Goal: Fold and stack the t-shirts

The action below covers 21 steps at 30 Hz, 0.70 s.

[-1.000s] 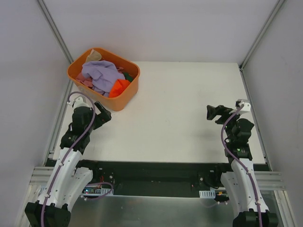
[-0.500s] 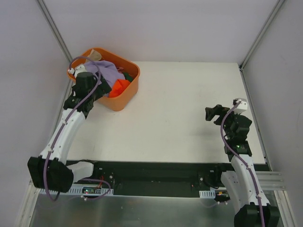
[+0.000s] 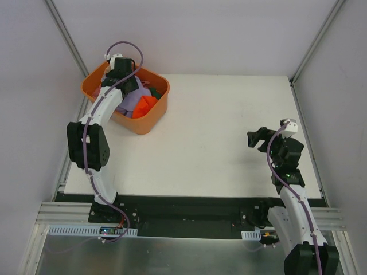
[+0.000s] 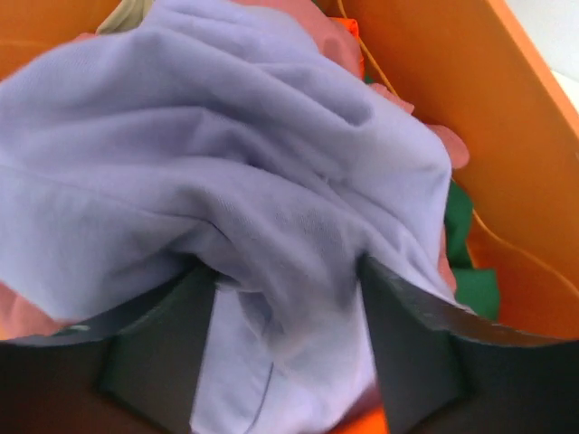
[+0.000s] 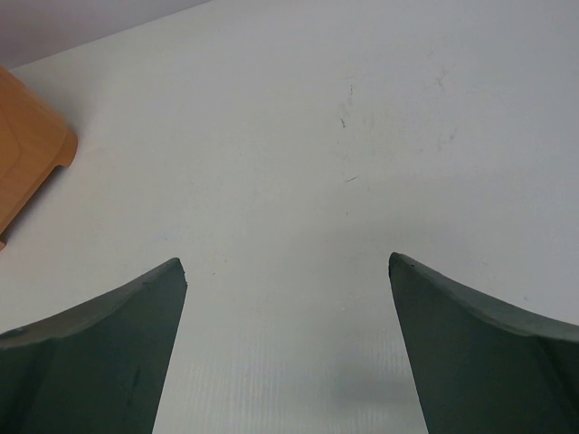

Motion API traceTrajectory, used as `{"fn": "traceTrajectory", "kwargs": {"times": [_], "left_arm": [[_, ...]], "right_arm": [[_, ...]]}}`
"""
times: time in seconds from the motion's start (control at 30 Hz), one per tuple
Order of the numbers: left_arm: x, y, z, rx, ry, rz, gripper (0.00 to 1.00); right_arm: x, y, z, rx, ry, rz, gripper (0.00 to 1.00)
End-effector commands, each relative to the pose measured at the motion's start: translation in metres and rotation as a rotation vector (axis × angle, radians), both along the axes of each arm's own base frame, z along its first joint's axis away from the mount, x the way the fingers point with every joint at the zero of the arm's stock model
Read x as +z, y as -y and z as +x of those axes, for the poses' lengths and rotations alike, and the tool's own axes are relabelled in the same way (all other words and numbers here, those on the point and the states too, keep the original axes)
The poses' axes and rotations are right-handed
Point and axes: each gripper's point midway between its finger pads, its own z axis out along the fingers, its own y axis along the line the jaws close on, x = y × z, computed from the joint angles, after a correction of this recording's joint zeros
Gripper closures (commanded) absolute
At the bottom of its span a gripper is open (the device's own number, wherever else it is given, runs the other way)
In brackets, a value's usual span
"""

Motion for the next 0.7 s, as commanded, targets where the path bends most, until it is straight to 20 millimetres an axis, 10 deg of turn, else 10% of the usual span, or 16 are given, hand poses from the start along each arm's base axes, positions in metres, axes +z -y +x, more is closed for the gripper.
{"fn": "traceTrajectory", "kwargs": {"times": [0.0,0.1,0.47,0.67], "left_arm": [[0.019,-0.005,0.018,-0.017,0.01,0.089,0.5],[0.039,-0.009,0.022,-0.005,0.045,0.112,0.99],[0.209,-0.003,-0.007,-0.113,0.381,0.129,1.0],[0.297,0.041,-0.048,-0.349,0.592,0.054,1.0]], "right_arm": [[0.028,0.0,0.007,0.007,0.071,-0.01,0.04],[0.025,-0.001,0.008,0.01,0.061,-0.009,0.04],[0.025,-0.004,0.009,0.027,0.055,-0.005,0.04],[0.027,-0.004,0.008,0.03,0.066,-0.005,0.04]]}}
